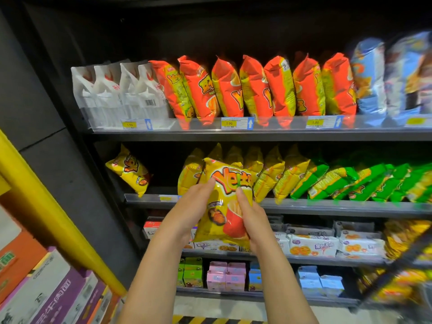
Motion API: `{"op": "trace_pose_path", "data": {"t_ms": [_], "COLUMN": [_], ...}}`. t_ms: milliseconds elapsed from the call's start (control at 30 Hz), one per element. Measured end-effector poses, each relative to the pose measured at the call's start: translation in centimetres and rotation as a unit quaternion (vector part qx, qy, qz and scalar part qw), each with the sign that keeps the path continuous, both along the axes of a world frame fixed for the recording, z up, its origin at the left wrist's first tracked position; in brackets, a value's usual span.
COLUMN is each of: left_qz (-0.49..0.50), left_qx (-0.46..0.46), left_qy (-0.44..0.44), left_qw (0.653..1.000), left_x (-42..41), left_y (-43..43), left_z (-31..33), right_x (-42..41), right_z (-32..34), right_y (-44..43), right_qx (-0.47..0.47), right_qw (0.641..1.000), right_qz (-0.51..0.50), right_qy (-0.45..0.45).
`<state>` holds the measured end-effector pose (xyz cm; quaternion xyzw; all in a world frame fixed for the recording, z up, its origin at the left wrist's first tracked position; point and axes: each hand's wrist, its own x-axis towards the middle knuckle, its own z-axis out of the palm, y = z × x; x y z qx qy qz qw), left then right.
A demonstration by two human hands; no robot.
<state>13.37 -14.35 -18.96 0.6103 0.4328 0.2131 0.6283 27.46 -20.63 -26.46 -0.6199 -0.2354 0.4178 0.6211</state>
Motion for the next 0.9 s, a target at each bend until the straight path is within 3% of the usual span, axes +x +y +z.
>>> {"op": "trace_pose_path", "data": {"t_ms": [100, 233, 367, 500, 633, 767, 900], "left_qz": [0.051, 0.114, 0.128, 0.118, 0.124, 0.118, 0.057], "left_qx": [0.05, 0.055, -0.095, -0.145, -0.104, 0.013, 0.084], "left_qy": [0.049, 0.061, -0.092, -0.16, -0.133, -0.093, -0.095], "left_qw": [0.996, 0.99, 0.983, 0.969, 0.978, 0.989, 0.99], "left_x": [0.9, 0.4, -0.5, -1.1, -0.8, -0.5, -0.9], "left_y": [-0.2, 0.4, 0.2, 0.4, 0.4, 0.1, -0.4], "left_z": [-1.2, -2.1, -2.2, -3.3, -3.2, -2.6, -2.3], "right_x": [-0.3, 0.4, 1.5, 1.7, 1.7, 1.1, 0.9], "right_z": [1.3, 2.4, 3.5, 3.8, 4.0, 4.5, 4.3], "right_y": [0.1, -0.3, -1.1, -1.4, -1.4, -1.8, -2.4], "right_qx": [-0.001, 0.025, 0.095, 0.131, 0.109, 0.078, 0.086], "right_qw": [0.994, 0.997, 0.991, 0.986, 0.991, 0.988, 0.984], "right_qz": [0.035, 0.074, 0.066, 0.06, 0.067, 0.115, 0.114], "right_qy": [-0.102, -0.026, 0.06, 0.088, 0.042, -0.07, -0.108]}}
